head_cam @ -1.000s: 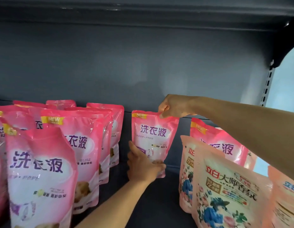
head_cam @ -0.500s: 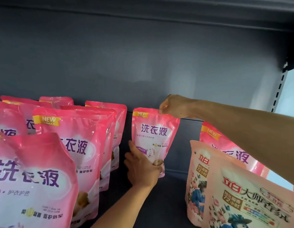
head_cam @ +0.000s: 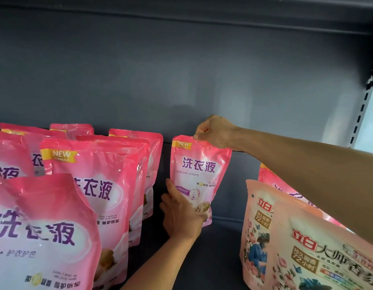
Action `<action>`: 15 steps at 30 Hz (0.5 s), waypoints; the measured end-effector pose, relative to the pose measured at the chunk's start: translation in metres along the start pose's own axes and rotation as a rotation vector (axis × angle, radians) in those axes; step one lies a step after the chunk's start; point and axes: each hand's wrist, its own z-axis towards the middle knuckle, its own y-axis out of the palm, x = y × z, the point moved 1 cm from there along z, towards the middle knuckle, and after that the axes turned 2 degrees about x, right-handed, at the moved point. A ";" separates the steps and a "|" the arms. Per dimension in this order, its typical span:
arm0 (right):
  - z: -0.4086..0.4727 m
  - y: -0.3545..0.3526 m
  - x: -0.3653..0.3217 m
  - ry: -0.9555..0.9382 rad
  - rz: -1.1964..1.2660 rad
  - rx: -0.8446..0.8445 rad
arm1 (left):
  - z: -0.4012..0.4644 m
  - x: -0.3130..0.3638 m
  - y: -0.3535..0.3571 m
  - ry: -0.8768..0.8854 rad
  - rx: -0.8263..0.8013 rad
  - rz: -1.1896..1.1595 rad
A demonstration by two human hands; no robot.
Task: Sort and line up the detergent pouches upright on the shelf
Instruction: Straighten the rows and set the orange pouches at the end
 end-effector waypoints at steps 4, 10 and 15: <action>-0.009 -0.006 -0.001 -0.004 0.018 -0.058 | -0.001 -0.001 -0.002 -0.016 -0.059 -0.040; -0.046 -0.041 -0.008 0.075 0.025 -0.042 | -0.016 0.011 -0.025 -0.012 -0.035 -0.072; -0.107 -0.087 -0.014 0.126 0.033 -0.018 | -0.041 0.033 -0.039 0.128 -0.141 -0.234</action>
